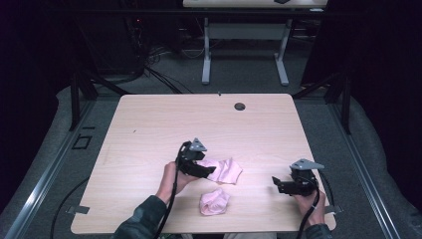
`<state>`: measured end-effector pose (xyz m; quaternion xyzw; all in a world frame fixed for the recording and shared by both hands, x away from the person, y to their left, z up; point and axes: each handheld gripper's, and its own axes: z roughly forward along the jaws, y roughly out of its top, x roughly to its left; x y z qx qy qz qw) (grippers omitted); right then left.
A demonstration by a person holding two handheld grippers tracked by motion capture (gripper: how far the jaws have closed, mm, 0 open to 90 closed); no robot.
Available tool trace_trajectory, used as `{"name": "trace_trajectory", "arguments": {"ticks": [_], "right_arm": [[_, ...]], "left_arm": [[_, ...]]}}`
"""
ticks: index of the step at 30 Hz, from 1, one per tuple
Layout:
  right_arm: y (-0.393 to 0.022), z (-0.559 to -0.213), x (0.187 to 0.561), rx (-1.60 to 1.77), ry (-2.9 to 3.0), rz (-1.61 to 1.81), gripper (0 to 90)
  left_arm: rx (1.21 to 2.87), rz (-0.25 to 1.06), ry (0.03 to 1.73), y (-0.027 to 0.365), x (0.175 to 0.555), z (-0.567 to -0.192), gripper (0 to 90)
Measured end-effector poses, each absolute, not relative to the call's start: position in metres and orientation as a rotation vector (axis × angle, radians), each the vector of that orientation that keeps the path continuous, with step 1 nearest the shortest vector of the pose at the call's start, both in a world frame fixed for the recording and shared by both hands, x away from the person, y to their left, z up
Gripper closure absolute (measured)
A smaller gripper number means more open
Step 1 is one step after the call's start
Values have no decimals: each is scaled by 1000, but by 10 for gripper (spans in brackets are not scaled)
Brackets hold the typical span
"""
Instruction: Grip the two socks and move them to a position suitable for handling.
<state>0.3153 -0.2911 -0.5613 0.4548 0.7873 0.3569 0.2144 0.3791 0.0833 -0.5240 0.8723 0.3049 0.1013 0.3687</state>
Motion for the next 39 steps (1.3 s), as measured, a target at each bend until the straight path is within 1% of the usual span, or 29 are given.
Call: {"name": "trace_trajectory", "arguments": {"ticks": [1, 2, 3, 4, 6, 7, 8, 9, 11, 12, 13, 14, 16, 17, 18, 19, 20, 22, 23, 24, 25, 26, 27, 30, 34, 39], "right_arm": [[-291, -561, 315, 1261, 2184, 990, 159], [-269, -549, 317, 1155, 2248, 1055, 225], [-269, -549, 317, 1155, 2248, 1055, 225], [-246, -539, 318, 1036, 2308, 1104, 301], [-224, -534, 321, 944, 2379, 1117, 345], [-214, -534, 323, 898, 2416, 1113, 380], [-214, -534, 323, 898, 2416, 1113, 380], [-196, -539, 329, 835, 2483, 1081, 439], [-184, -546, 335, 793, 2543, 1043, 477], [-179, -550, 338, 779, 2570, 1029, 496], [-179, -550, 338, 779, 2570, 1029, 496], [-172, -558, 344, 764, 2616, 984, 540], [-171, -562, 346, 763, 2636, 981, 572], [-171, -562, 346, 763, 2636, 981, 572], [-169, -565, 347, 759, 2650, 955, 594], [-169, -565, 347, 759, 2650, 955, 594], [-167, -567, 348, 741, 2674, 917, 621], [-166, -568, 348, 742, 2669, 910, 633], [-166, -569, 349, 739, 2673, 915, 655], [-165, -569, 349, 747, 2674, 924, 707], [-165, -569, 349, 747, 2674, 924, 707], [-165, -571, 351, 759, 2679, 958, 784], [-166, -571, 351, 765, 2684, 963, 806], [-166, -572, 351, 798, 2682, 988, 831], [-169, -570, 352, 858, 2695, 1035, 836], [-175, -553, 354, 952, 2694, 1141, 836]], "left_arm": [[2239, 260, 783, 83, 379, -524, 334], [2242, 282, 794, 95, 379, -524, 334], [2242, 282, 794, 95, 379, -524, 337], [2241, 289, 800, 100, 379, -524, 340], [2232, 303, 820, 110, 377, -528, 347], [2236, 296, 817, 112, 377, -530, 355], [2236, 296, 817, 112, 377, -530, 357], [2240, 302, 812, 113, 376, -531, 366], [2240, 292, 806, 115, 373, -536, 372], [2232, 296, 805, 115, 372, -537, 374], [2232, 296, 805, 115, 372, -537, 378], [2229, 293, 798, 114, 370, -538, 385], [2232, 287, 790, 113, 368, -538, 390], [2232, 287, 790, 113, 368, -538, 396], [2235, 292, 771, 110, 366, -539, 404], [2235, 292, 771, 110, 366, -539, 406], [2247, 283, 753, 107, 365, -539, 412], [2252, 286, 743, 104, 364, -540, 415], [2257, 282, 732, 102, 364, -540, 419], [2263, 288, 718, 98, 362, -541, 433], [2263, 288, 718, 98, 362, -541, 435], [2284, 277, 687, 93, 362, -542, 439], [2288, 275, 682, 90, 361, -542, 443], [2304, 265, 647, 83, 360, -544, 454], [2319, 260, 598, 74, 357, -544, 454], [2332, 255, 538, 62, 354, -545, 424]]}}
